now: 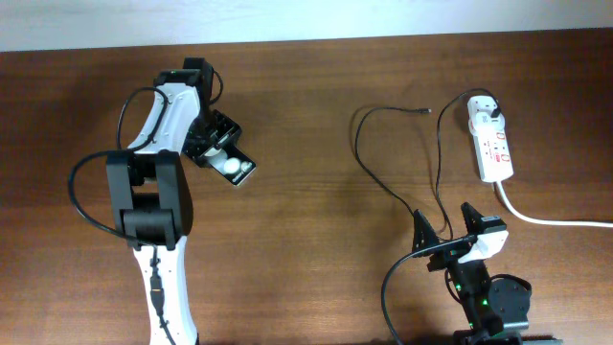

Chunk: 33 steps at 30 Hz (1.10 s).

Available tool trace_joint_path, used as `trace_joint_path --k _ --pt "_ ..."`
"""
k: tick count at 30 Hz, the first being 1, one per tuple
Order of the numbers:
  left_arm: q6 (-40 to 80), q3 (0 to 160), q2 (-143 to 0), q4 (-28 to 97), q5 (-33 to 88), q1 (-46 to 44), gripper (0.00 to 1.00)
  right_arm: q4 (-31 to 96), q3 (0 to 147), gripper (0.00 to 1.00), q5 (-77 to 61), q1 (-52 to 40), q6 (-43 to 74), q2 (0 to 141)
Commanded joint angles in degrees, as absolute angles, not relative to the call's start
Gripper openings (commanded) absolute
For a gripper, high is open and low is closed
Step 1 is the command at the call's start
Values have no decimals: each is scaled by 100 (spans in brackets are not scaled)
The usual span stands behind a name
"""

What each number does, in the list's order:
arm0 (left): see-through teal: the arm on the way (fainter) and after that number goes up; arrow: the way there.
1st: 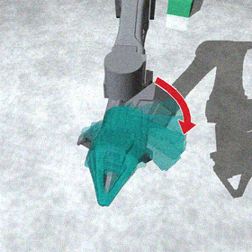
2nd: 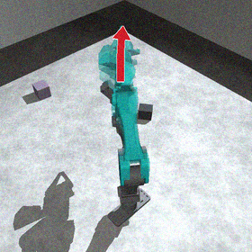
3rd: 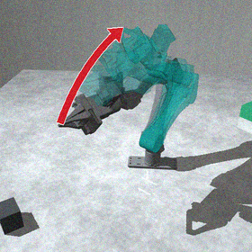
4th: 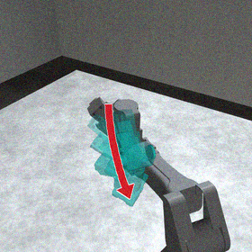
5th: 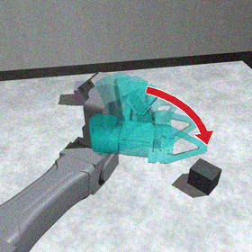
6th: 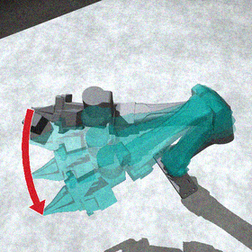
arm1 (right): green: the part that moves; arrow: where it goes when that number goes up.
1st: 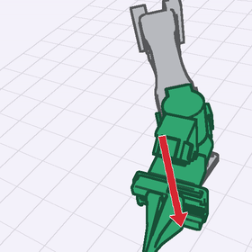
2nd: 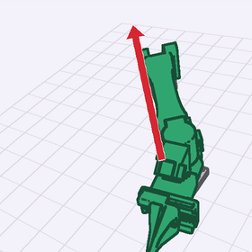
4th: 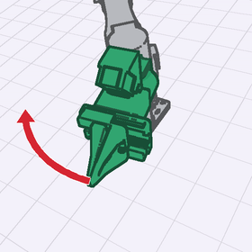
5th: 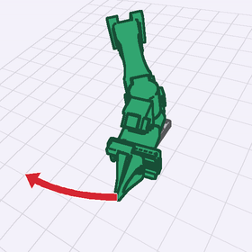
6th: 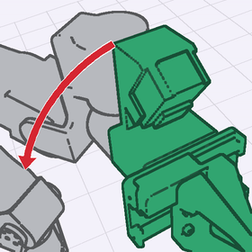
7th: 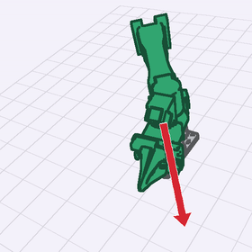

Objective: Plug charger to phone and switch on socket
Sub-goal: 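Lower the left gripper and grasp the black phone, then lift the phone with the left gripper and turn it upright toward center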

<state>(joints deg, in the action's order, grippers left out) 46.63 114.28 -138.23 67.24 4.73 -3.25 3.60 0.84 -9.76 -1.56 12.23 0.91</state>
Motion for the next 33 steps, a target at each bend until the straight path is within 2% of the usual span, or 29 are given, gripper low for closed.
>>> trace_joint_path --k 1,6,11,26,33 --pt "4709 11330 -14241 6650 862 -338 77 362 34 99 -967 -187 1225 36" --pt "4709 11332 -14239 6650 864 -320 70 362 34 99 -967 -187 1225 36" --pt "4694 11568 -14239 6820 967 -294 69 362 34 99 -967 -187 1227 36" --pt "4386 14811 -14239 9539 792 -294 69 362 34 99 -967 -187 1225 36" --pt "4001 15253 -13963 9675 928 -298 70 362 34 99 -967 -187 1225 36"
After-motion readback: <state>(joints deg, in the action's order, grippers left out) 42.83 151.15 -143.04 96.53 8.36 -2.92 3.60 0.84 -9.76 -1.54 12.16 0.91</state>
